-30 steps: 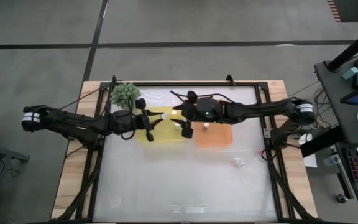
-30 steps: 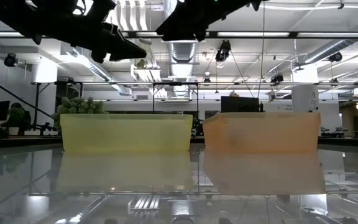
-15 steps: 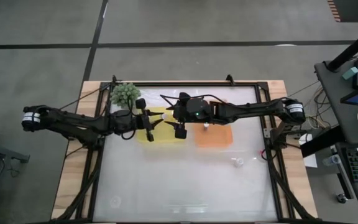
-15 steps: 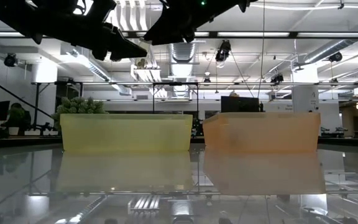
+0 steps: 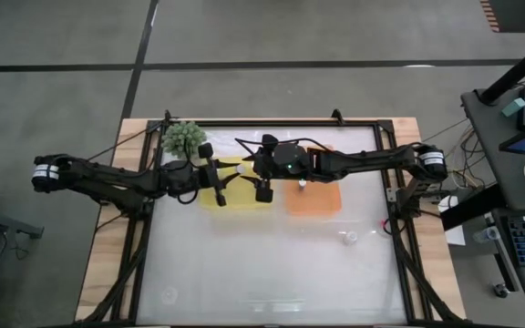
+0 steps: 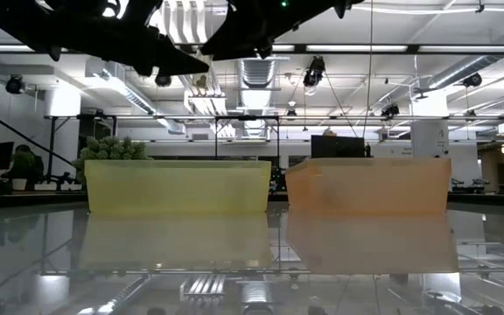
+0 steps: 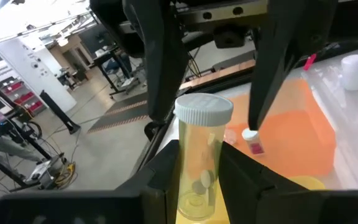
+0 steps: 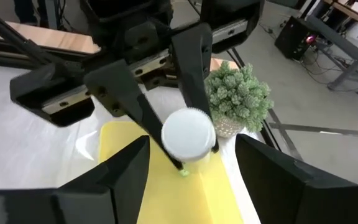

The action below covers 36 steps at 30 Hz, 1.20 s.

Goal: Pick and place medicine bottles into bin by pill shape (circle, oval)
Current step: Put the yellow pill bottle into the yellow bin

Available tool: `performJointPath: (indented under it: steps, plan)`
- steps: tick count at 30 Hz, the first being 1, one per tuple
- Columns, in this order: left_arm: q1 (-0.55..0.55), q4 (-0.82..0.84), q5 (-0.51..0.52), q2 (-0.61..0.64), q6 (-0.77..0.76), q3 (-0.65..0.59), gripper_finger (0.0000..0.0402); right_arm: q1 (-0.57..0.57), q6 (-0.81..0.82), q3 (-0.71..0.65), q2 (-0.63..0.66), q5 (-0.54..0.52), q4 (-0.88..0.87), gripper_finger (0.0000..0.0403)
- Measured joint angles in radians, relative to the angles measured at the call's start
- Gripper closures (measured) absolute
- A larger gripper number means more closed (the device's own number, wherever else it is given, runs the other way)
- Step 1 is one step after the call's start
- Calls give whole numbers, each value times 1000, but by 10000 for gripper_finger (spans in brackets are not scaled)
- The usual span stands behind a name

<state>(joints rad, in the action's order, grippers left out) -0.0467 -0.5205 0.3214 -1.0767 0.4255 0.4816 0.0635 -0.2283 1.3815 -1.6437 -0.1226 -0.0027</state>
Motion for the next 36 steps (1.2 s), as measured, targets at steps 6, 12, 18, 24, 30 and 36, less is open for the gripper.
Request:
performJointPath:
  steps: [6, 12, 18, 24, 30, 36]
  plan:
    - [0, 2, -3, 0, 0, 0, 326, 0, -5, -1, -16, 0, 33, 174]
    - [0, 6, -3, 0, 0, 0, 326, 0, -23, -1, -23, 0, 47, 175]
    - [0, 6, -3, 0, 0, 0, 326, 0, -26, -1, -23, 0, 56, 178]
    - [0, 6, -3, 0, 0, 0, 326, 0, -27, -1, -23, 0, 57, 215]
    - [0, 5, -3, 0, 0, 0, 326, 0, -28, -1, -23, -1, 59, 269]
    - [0, 5, -3, 0, 2, 0, 326, 0, -22, -1, -23, 0, 59, 297]
